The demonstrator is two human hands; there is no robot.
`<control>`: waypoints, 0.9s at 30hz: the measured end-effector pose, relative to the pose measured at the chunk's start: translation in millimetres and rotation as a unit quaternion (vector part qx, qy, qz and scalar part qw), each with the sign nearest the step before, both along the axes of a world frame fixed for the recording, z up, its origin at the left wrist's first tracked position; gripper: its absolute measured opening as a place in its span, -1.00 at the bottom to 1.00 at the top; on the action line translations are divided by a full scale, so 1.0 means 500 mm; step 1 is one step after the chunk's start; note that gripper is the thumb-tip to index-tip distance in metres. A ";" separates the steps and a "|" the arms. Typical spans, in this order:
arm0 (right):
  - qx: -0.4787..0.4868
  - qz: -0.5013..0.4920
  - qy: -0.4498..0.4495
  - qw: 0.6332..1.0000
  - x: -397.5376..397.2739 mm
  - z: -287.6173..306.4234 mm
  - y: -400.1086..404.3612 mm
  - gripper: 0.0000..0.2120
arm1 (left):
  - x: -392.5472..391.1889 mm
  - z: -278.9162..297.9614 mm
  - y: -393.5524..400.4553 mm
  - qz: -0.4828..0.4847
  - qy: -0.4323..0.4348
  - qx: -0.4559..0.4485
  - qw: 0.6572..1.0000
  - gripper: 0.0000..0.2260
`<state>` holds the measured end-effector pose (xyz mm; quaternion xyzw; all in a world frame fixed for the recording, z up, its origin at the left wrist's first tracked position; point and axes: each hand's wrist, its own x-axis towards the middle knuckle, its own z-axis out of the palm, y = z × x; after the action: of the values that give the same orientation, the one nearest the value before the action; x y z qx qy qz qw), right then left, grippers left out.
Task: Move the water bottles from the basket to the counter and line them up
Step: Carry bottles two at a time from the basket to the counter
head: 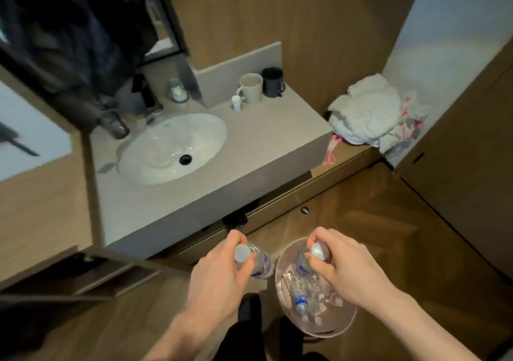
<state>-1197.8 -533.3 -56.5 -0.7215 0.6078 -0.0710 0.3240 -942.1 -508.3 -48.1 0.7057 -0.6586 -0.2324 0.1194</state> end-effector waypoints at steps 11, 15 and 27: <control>-0.049 0.303 0.005 0.952 0.381 0.133 0.067 -0.86 | 0.278 0.124 0.316 0.295 0.052 -0.048 0.953 -0.82; -0.048 0.367 -0.022 0.929 0.569 0.158 0.148 -0.86 | 0.407 0.163 0.463 0.368 0.078 -0.092 0.922 -0.83; -0.012 0.447 -0.085 0.891 1.059 0.200 0.430 -0.90 | 0.775 0.206 0.828 0.500 -0.007 -0.122 0.857 -0.81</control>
<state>-668.1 -318.3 43.7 -0.9120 0.1909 0.0128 0.3629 -554.4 -94.3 54.7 0.9213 -0.2410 -0.0541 0.3002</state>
